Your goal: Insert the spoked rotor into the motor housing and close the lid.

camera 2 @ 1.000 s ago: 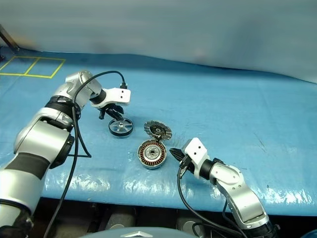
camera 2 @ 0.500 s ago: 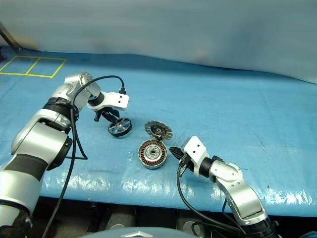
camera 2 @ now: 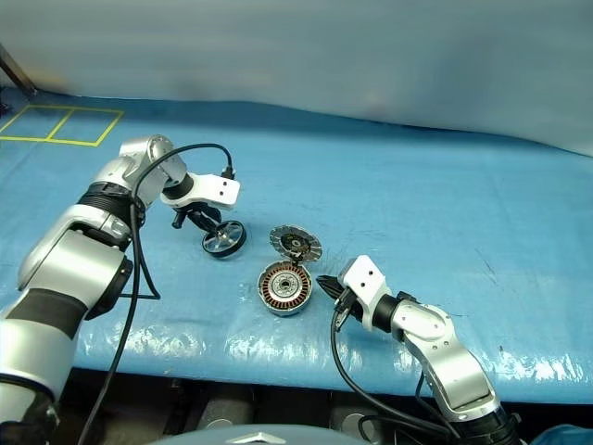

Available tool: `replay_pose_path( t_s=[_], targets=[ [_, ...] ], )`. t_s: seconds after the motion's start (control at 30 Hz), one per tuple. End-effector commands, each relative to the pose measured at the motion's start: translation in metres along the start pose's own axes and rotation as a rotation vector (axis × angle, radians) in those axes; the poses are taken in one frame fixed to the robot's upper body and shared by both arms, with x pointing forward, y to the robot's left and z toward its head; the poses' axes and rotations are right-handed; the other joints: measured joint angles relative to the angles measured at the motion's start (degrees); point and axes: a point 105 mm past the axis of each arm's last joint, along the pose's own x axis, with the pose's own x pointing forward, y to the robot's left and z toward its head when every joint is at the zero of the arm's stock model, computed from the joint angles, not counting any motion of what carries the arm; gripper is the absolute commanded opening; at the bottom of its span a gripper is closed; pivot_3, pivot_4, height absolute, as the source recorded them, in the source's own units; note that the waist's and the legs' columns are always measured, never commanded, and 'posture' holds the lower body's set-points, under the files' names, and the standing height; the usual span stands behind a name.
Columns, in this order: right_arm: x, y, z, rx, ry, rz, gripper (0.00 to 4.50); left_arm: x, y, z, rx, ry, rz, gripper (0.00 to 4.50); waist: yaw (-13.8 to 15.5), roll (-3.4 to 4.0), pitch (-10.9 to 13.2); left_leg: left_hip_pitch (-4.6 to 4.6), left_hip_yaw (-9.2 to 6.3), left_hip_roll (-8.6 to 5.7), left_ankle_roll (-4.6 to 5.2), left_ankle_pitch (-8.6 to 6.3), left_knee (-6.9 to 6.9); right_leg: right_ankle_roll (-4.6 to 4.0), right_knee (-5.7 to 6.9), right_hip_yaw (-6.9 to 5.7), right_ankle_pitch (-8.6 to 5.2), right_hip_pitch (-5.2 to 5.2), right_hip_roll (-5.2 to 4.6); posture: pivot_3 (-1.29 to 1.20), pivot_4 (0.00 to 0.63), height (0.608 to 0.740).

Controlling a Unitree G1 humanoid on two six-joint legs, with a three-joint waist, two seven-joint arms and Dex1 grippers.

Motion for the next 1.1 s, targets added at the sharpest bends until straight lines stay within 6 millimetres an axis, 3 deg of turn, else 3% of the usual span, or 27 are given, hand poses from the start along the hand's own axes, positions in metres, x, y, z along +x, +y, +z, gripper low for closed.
replay_pose_path(
  t_s=[0.03, 0.67, 0.8, 1.0, 1.1],
  targets=[
    [0.001, 0.001, 0.008, -0.020, -0.033, 0.007, 0.00, -0.017, 0.008, 0.002, 0.012, -0.004, 0.046, 1.33, 0.00, 0.00, 0.00, 0.00, 0.00, 0.00, 0.00, 0.00, 0.00, 0.00, 0.00, 0.00, 0.00, 0.00, 0.00, 0.00, 0.150, 0.740],
    [0.000, 0.002, 0.007, -0.019, -0.027, 0.003, 0.00, 0.010, -0.005, -0.002, 0.038, 0.004, -0.005, 1.33, 0.00, 0.00, 0.00, 0.01, 0.00, 0.00, 0.01, 0.01, 0.02, 0.00, 0.03, 0.00, 0.00, 0.00, 0.00, 0.00, 0.150, 0.740],
    [0.000, 0.002, 0.006, -0.017, -0.027, -0.003, 0.00, 0.011, -0.007, -0.004, 0.035, -0.006, -0.012, 0.07, 0.00, 0.00, 0.00, 0.01, 0.00, 0.00, 0.01, 0.01, 0.02, 0.00, 0.04, 0.00, 0.00, 0.00, 0.00, 0.00, 0.150, 0.740],
    [0.000, -0.001, 0.006, -0.013, -0.033, -0.022, 0.00, 0.010, -0.004, -0.008, 0.049, -0.069, 0.076, 0.03, -0.05, 0.00, 0.00, 0.06, 0.00, 0.00, 0.02, 0.02, 0.02, 0.00, 0.08, 0.01, 0.00, 0.02, 0.00, 0.00, 0.150, 0.740],
    [-0.002, -0.006, 0.004, -0.015, -0.037, -0.052, 0.00, 0.012, -0.013, -0.016, 0.058, -0.138, 0.104, 0.03, -0.16, 0.03, -0.02, 0.09, 0.00, 0.00, 0.02, 0.03, 0.01, -0.01, 0.10, 0.02, 0.00, 0.03, 0.00, 0.00, 0.150, 0.740]
  ],
)
